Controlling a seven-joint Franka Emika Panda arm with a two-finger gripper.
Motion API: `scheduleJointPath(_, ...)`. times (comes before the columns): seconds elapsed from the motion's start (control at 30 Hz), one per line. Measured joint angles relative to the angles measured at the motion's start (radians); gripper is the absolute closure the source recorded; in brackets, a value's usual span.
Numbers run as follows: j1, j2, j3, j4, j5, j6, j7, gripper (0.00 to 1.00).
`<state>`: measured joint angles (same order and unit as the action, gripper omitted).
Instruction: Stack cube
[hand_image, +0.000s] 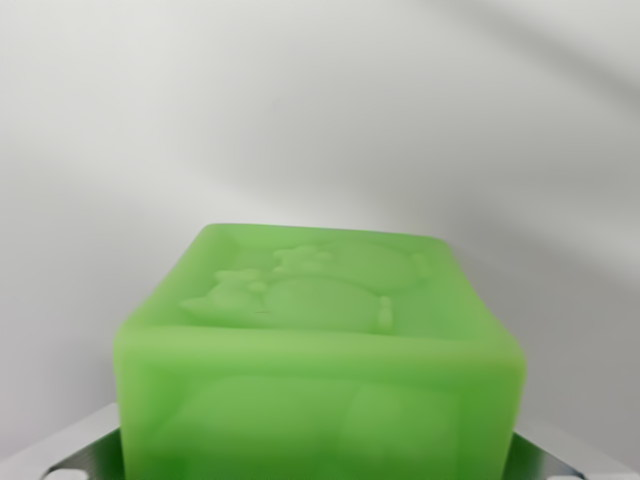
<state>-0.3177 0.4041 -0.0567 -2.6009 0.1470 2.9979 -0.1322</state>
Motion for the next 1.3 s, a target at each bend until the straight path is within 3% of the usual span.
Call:
scheduleJointPath(0.4, 0.001, -0.001, 0.000, 0.000, 0.000, -0.001, 0.000, 1.00)
scheduleJointPath(0.63, 0.007, -0.025, -0.008, -0.007, 0.000, -0.016, 0.001, 1.00)
scheduleJointPath(0.93, 0.030, -0.090, -0.033, -0.023, -0.009, -0.062, 0.009, 1.00)
scheduleJointPath(1.13, 0.046, -0.142, -0.053, -0.034, -0.025, -0.102, 0.019, 1.00)
scheduleJointPath(1.3, 0.059, -0.192, -0.071, -0.044, -0.046, -0.141, 0.034, 1.00)
